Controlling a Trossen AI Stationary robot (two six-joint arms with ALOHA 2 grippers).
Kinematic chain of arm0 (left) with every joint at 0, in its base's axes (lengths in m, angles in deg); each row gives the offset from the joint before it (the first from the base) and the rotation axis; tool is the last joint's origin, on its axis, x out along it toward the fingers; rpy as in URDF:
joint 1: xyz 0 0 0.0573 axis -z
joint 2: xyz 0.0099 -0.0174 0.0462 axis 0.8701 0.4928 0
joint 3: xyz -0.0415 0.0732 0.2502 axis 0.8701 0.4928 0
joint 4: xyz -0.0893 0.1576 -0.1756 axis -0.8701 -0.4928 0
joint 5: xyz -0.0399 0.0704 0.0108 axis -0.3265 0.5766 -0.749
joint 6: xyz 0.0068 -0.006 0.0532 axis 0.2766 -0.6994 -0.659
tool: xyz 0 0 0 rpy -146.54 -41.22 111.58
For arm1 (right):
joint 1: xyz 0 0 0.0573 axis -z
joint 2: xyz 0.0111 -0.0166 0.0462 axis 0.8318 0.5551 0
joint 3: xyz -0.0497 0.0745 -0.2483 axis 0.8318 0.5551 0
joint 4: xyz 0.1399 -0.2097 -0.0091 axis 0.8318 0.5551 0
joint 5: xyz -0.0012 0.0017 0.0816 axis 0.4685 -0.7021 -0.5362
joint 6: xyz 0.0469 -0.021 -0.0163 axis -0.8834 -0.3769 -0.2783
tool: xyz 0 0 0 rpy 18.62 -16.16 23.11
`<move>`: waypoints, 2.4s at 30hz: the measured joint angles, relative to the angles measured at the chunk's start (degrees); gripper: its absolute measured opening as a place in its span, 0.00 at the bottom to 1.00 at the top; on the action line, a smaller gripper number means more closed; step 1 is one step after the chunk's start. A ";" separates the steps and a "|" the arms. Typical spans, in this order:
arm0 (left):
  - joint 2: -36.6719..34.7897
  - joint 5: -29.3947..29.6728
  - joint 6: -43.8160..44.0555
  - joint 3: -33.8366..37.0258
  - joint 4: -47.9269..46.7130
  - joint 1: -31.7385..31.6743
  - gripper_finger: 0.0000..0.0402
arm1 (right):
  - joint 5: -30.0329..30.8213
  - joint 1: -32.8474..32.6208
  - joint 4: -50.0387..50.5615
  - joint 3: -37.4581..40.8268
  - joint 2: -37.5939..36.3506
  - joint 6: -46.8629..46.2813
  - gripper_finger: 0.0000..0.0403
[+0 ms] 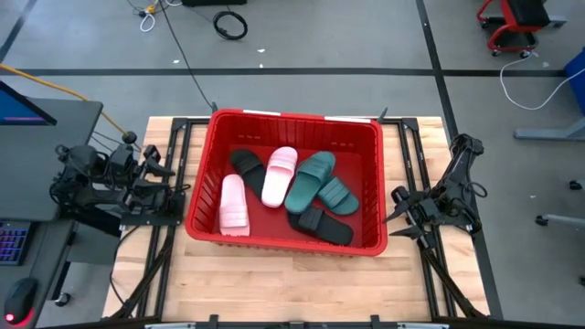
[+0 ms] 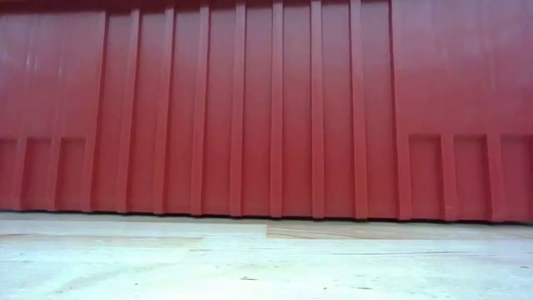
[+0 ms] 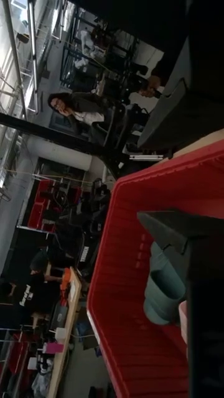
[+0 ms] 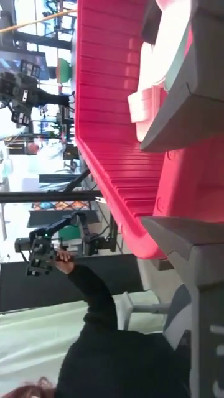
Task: Pick and place slides into bin
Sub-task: Return to Home Position
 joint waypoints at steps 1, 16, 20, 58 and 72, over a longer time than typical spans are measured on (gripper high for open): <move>0.00 0.00 -0.01 0.00 -0.22 0.01 0.44 | -0.14 0.00 0.19 -0.24 0.00 0.16 0.46; 0.00 0.00 1.47 0.01 -3.90 0.01 0.44 | -17.24 0.04 -5.49 2.98 1.18 -0.59 0.46; 0.00 0.00 1.46 0.02 -3.91 0.00 0.45 | -14.78 0.09 -4.10 3.16 1.17 -2.08 0.46; 0.00 0.01 1.41 0.02 -4.29 0.00 0.45 | -11.89 0.13 -2.83 3.18 2.91 -0.02 0.46; 0.00 0.00 1.41 0.02 -4.29 0.02 0.45 | -11.98 0.13 -2.83 3.18 2.91 -0.02 0.46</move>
